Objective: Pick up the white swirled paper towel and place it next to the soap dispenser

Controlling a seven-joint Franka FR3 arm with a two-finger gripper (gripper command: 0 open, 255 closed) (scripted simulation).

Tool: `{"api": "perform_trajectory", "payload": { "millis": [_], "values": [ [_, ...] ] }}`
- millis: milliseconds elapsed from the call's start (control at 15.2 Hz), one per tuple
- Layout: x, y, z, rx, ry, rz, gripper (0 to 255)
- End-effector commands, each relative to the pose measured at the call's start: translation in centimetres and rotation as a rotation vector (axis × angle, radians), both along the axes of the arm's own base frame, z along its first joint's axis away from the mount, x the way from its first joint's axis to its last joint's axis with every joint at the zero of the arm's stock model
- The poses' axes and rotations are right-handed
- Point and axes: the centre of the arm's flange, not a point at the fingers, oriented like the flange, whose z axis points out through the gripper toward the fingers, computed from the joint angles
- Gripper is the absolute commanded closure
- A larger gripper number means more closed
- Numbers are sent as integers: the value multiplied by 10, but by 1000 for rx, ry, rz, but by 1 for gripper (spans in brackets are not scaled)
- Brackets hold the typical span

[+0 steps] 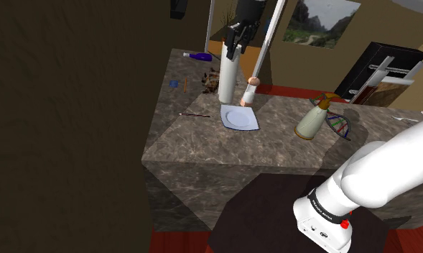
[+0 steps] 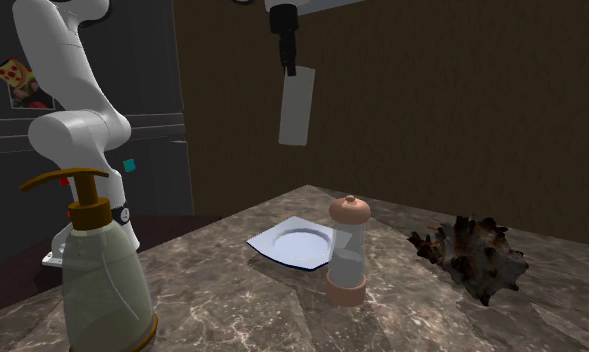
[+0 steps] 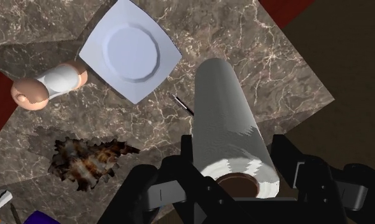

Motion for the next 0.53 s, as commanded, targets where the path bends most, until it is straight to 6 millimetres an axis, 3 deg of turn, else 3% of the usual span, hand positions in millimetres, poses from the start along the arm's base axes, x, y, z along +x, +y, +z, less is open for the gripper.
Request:
{"api": "perform_trajectory", "payload": {
  "millis": [0,462],
  "values": [
    [0,0,11,0,0,0,255],
    [0,0,48,0,0,0,255]
  ]
}}
